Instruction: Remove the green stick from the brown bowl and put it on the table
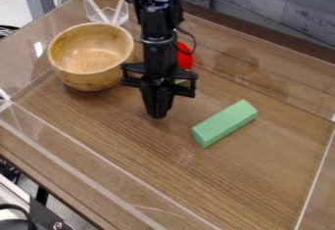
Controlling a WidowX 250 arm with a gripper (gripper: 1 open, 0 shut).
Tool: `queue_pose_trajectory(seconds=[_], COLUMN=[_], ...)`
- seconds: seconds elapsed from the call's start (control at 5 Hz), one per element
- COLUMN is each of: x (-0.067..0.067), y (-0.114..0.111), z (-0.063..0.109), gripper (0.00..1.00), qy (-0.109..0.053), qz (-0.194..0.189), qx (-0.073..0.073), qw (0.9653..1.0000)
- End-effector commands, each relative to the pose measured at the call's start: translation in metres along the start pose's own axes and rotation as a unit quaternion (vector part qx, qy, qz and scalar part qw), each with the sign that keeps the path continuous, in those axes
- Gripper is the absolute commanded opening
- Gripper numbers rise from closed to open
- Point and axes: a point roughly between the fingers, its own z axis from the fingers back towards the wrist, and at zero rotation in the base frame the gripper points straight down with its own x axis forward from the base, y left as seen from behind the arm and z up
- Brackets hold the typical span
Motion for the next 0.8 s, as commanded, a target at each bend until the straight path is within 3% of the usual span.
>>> queue_pose_trajectory(seconds=[0.0,0.2,0.4,0.6], x=[-0.005,-0.011,-0.017,-0.020], y=[-0.007,0.008,0.022,0.018], z=[0.025,0.024,0.026,0.025], gripper=[1.00,0.00,1.00,0.00], qy=[-0.032,-0.026,-0.023,-0.021], qz=[-0.003,-0.020,-0.036,-0.012], qx=[-0.008,-0.006,-0.005,-0.010], qw=[0.9995,0.9994,0.9991,0.9997])
